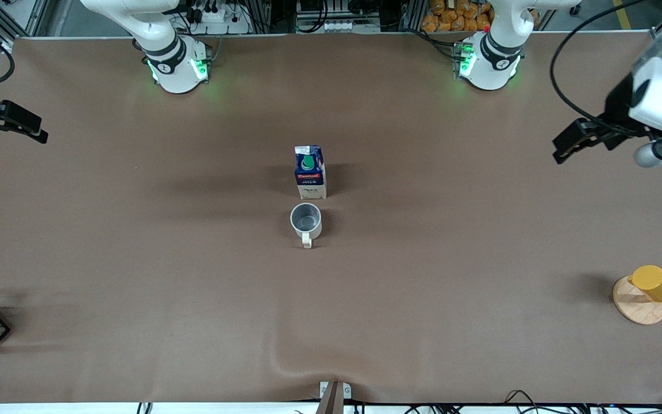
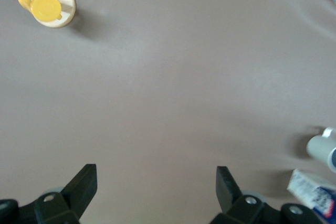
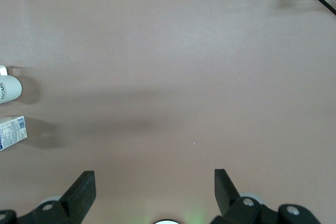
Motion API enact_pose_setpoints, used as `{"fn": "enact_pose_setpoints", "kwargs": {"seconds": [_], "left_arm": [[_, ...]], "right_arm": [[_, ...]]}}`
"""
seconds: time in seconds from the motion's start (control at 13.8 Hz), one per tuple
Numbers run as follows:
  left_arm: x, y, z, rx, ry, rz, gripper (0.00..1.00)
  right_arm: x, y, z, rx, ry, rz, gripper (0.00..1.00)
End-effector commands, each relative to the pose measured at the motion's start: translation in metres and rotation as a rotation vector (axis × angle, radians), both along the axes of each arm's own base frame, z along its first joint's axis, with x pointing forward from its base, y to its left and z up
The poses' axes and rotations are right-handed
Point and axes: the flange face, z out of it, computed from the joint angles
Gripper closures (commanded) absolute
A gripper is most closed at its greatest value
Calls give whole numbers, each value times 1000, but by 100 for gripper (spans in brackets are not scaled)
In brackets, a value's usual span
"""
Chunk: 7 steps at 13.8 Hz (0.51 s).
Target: Place milk next to cup
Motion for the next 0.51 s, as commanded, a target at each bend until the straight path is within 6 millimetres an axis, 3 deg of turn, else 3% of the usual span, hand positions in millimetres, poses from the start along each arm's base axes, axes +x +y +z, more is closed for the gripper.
{"fn": "enact_pose_setpoints", "kwargs": {"seconds": [0.0, 0.22, 0.43], "left_arm": [[-13, 33, 2, -3, 4, -154, 0], [-14, 39, 5, -3, -2, -202, 0], [-15, 38, 7, 5, -4, -186, 0]], "right_arm": [[-2, 0, 7, -1, -16, -3, 0], [0, -6, 25, -8, -54, -26, 0], [-1, -9, 27, -9, -53, -32, 0]]}}
